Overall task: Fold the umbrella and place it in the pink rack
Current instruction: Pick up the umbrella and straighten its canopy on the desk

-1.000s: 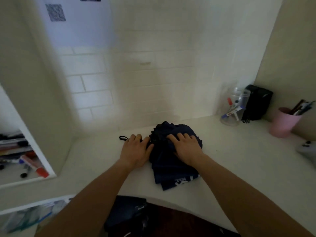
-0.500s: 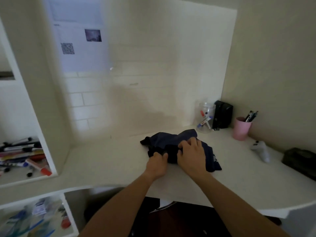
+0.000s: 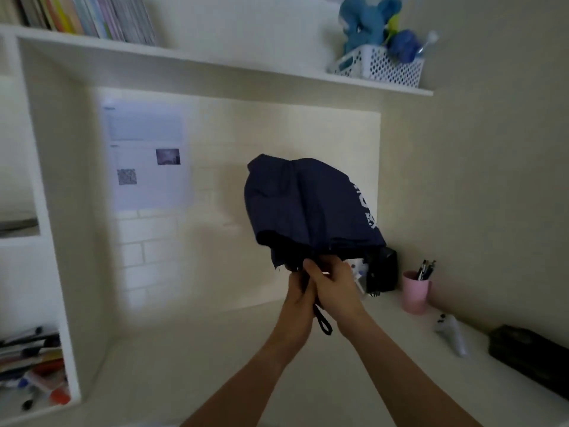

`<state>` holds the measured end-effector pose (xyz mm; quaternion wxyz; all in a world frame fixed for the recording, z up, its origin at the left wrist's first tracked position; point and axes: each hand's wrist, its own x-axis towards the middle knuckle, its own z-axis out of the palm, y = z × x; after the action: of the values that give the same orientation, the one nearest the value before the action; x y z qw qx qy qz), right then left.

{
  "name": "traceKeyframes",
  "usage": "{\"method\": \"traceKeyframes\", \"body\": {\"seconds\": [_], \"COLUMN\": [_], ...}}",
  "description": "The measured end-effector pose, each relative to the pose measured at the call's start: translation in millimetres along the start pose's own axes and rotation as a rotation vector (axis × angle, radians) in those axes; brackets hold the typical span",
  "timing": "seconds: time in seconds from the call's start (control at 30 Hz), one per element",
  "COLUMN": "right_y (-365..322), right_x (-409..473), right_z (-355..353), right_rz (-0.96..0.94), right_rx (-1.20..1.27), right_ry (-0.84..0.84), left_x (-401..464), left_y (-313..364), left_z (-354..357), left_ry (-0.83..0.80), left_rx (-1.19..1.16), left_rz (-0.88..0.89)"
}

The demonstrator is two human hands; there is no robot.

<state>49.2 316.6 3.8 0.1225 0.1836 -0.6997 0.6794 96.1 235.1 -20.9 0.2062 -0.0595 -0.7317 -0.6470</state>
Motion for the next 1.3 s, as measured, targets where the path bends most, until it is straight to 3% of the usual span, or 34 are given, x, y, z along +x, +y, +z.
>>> {"method": "traceKeyframes", "body": {"seconds": [0.07,0.17,0.23,0.37,0.53,0.67,0.73,0.83,1.0,1.07,1.2,1.3], "right_y": [-17.3,-35.6,-42.8,-48.9,-56.7,-76.6,-77.5,-75.2,-82.3,-89.0,-89.4,-79.7], "right_x": [0.3,-5.9,-16.0,-43.1,-51.9,-42.9,-42.0,-47.0,-52.5,-54.7,-53.5,-49.9], "right_z": [-8.0,-20.8,-24.3,-22.7,-27.3,-49.5,-60.8,-70.9,-77.5,-75.0,-77.0,-79.7], "right_rz": [-0.061,-0.163,-0.181,-0.292,-0.291,-0.02,0.09,0.052,-0.179,-0.153,-0.007,0.1], "right_rx": [0.069,0.078,0.038,0.121,0.271,0.934,1.1,1.034,0.676,0.756,1.012,1.103], "right_ry": [0.03,0.149,0.245,0.342,0.344,0.064,-0.123,-0.168,0.072,0.054,-0.14,-0.252], "left_x": [-1.9,-7.0,-10.6,-16.3,-41.6,-47.5,-46.0,-45.4,-49.0,-48.1,-50.8,-48.0], "left_y": [19.7,56.4,80.7,110.7,134.7,145.8,150.9,160.5,170.8,174.0,177.1,181.5], "left_z": [-13.1,-37.5,-49.4,-56.4,-67.4,-75.7,-77.9,-79.3,-77.3,-77.2,-79.6,-82.9], "left_ry": [0.054,0.5,0.599,0.528,0.63,0.729,0.74,0.69,0.602,0.584,0.548,0.417], "left_rx": [0.083,0.018,-0.116,-0.006,0.061,0.126,0.142,0.131,0.165,0.179,0.119,-0.021], "left_rz": [0.062,0.154,0.211,0.251,0.261,0.292,0.358,0.413,0.467,0.471,0.558,0.528]}}
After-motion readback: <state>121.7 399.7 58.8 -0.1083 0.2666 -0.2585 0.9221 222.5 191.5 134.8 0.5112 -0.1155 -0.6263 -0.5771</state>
